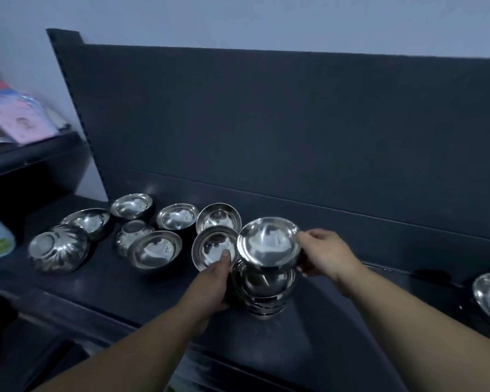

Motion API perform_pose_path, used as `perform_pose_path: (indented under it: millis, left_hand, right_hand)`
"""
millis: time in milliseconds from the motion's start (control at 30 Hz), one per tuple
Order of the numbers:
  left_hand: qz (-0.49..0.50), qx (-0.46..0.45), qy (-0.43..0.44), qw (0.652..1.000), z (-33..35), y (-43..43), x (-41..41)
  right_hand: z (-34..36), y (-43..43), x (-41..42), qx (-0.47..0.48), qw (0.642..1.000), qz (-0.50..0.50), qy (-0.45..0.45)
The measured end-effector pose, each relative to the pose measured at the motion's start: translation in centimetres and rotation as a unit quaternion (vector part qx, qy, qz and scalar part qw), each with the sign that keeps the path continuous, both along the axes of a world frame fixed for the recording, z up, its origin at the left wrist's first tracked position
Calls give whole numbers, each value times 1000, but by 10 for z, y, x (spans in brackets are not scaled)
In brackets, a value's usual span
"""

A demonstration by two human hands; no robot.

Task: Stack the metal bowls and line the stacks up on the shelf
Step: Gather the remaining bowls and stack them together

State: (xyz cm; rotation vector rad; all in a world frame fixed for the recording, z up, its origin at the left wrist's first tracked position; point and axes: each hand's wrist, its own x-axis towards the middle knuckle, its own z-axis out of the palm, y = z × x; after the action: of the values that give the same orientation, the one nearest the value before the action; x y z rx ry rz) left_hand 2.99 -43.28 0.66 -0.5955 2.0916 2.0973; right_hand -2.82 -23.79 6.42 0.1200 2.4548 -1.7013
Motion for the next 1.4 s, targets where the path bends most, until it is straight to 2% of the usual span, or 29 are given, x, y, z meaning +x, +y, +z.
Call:
perform_pose_path:
  millis: [133, 333, 400, 467, 567, 633, 800, 1033, 1233, 1400]
  left_hand:
    - [-62, 12, 7, 998, 1, -8, -3]
    - [-134, 6, 31, 990, -12, -20, -4]
    - [-151, 7, 38, 988, -14, -21, -2]
    - [-157, 24, 36, 987, -13, -20, 2]
    - [-164, 50, 46, 984, -13, -13, 5]
    - [-171, 45, 48, 983, -14, -5, 5]
    - [-219, 41, 47, 974, -19, 38, 5]
    - [-300, 44, 53, 951, -23, 143, 12]
    - [-249, 2, 95, 964, -22, 216, 12]
    - [-207, -3, 119, 971, -24, 252, -4]
  right_hand:
    - [-11, -5, 18, 132, 990, -44, 38]
    - [-30, -12, 35, 164, 979, -112, 46]
    - [-41, -14, 42, 125, 983, -133, 32]
    - [-52, -16, 54, 13, 991, -129, -28]
    - [-67, -17, 67, -125, 980, -103, -114]
    - [-69, -14, 74, -159, 975, -110, -106]
    - [-65, 21, 92, -182, 969, -159, -48]
    - [-64, 118, 119, -207, 950, -231, -24]
    - [-67, 195, 121, -221, 967, -124, 1]
    - [-80, 233, 98, -178, 983, -42, 0]
